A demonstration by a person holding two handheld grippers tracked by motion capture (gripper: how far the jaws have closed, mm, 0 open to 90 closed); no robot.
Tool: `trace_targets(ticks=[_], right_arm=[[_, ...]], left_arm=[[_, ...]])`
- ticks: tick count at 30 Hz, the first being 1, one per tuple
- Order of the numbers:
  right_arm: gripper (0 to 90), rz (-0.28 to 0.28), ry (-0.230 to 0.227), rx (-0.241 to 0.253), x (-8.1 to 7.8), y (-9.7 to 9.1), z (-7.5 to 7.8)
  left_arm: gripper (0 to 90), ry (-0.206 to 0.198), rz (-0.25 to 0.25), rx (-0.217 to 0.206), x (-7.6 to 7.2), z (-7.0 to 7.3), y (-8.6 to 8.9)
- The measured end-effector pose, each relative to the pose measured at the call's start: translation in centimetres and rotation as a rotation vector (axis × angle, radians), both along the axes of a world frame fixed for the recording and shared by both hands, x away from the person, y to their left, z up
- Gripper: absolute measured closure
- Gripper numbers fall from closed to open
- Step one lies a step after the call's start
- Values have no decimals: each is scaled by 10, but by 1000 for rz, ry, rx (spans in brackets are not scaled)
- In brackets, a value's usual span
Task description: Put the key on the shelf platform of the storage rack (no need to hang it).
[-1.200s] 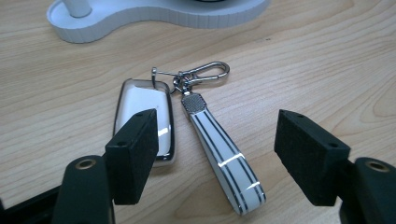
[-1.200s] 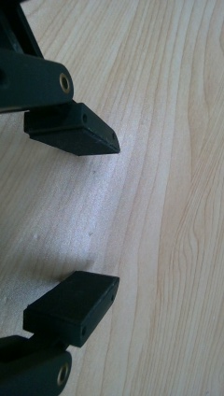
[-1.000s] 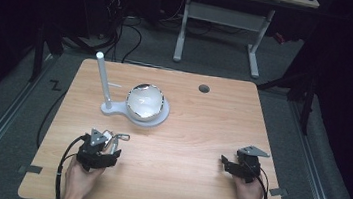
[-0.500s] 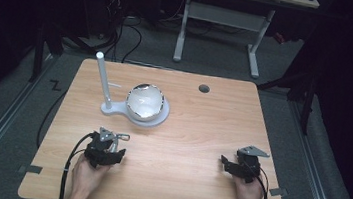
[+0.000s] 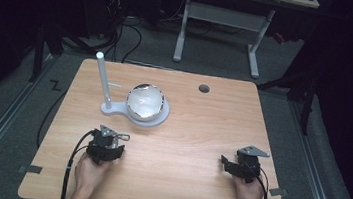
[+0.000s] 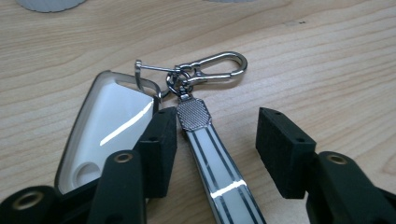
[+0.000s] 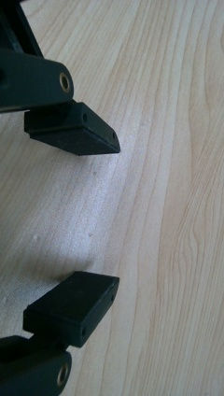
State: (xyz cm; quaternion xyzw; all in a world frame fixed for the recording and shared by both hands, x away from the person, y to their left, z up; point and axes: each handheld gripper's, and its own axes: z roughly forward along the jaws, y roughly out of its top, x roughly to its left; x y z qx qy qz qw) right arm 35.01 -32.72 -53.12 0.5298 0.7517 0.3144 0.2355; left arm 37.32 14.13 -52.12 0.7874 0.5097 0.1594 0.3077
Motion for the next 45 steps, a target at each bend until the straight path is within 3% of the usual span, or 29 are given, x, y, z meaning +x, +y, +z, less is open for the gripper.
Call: trace_targets(ticks=[10,13,20,31,45], right_arm=[[311,1,-1,-1,0,0,0],[310,2,-1,-1,0,0,0],[311,2,-1,-1,0,0,0],[310,2,-1,0,0,0,0],[310,2,-1,0,0,0,0]], left_arm=[[613,-12,42,-7,5,-1,3],[657,-9,39,38,7,1,0],[733,-8,41,53,9,2,-2],[742,-12,15,38,9,4,0],[743,-63,-22,0,-4,27,13]])
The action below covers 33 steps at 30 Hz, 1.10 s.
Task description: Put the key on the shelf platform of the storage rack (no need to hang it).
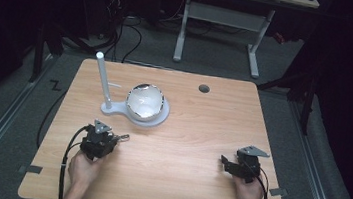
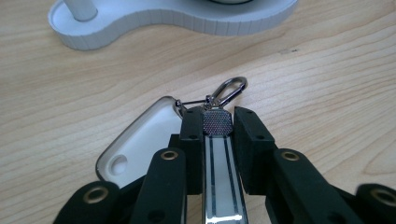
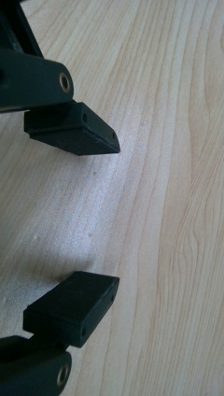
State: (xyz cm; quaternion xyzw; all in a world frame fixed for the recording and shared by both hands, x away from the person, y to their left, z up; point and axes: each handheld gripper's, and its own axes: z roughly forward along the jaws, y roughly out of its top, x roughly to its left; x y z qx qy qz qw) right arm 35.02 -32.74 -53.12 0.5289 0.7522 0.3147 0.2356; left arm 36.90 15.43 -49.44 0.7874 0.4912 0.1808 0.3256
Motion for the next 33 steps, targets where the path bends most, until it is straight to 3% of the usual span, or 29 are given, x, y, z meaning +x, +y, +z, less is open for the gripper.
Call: trace_targets(ticks=[24,33], right_arm=[[310,0,1,2,0,0,0],[310,0,0,1,0,0,0]], left_arm=[[744,-91,-49,-39,-15,54,8],[743,-116,-69,-85,-17,69,6]])
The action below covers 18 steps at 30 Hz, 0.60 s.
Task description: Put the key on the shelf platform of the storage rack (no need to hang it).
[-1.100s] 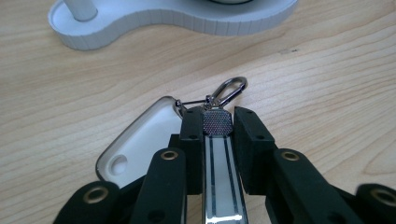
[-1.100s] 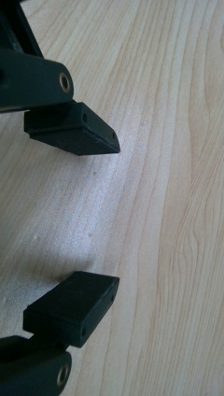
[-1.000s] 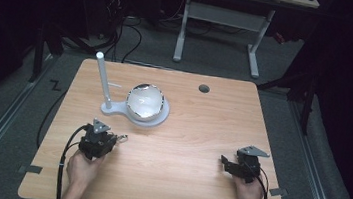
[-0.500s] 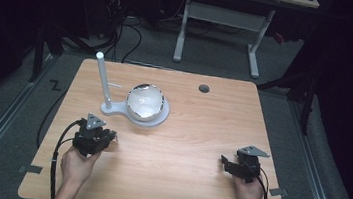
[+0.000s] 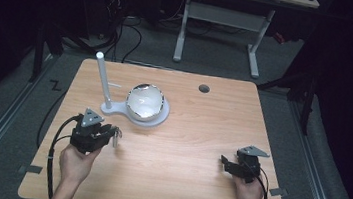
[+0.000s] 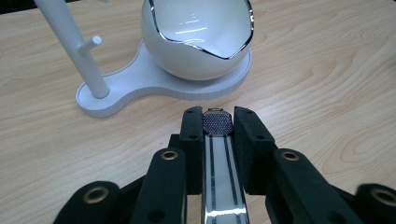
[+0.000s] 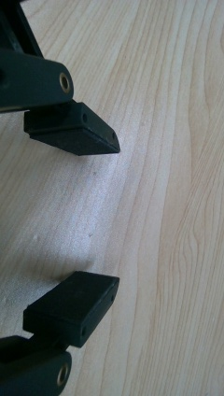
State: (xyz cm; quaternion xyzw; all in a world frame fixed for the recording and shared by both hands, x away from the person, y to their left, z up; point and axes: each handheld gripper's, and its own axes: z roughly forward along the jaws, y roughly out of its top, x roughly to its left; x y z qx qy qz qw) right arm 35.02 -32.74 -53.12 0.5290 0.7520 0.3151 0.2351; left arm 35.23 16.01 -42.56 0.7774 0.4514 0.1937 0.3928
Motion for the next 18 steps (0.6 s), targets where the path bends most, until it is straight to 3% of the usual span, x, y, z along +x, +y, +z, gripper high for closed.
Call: trace_targets(ticks=[18], right_arm=[[310,0,0,0,0,0,0]], left_arm=[[743,-17,-77,-9,1,19,-11]])
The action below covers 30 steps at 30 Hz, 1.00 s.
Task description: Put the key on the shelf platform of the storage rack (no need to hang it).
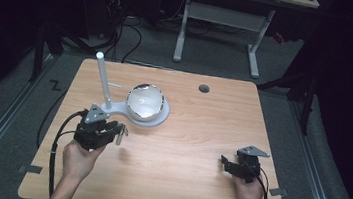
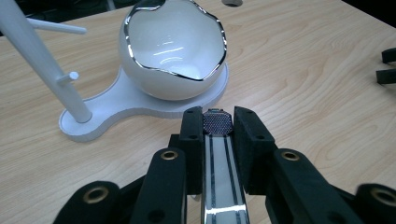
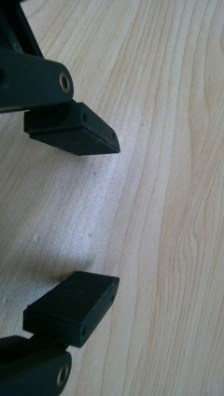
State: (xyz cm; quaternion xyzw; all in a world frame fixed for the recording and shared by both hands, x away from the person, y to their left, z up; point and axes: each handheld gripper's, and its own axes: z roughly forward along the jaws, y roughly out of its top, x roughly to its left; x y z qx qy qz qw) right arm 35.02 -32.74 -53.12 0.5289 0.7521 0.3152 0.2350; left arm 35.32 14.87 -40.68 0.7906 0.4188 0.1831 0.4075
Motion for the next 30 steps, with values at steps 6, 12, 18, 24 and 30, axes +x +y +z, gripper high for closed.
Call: trace_targets(ticks=[6,12,18,24,30], right_arm=[[310,0,0,0,0,0,0],[310,0,0,0,0,0,0],[310,0,0,0,0,0,0],[310,1,-1,0,0,0,0],[310,-2,1,2,0,0,0]], left_arm=[[743,6,-30,-25,1,6,-2],[743,-3,-53,-42,5,16,-5],[743,-15,-69,-52,9,23,-8],[743,-19,-82,-58,16,32,-9],[743,-36,-89,-61,21,43,-11]])
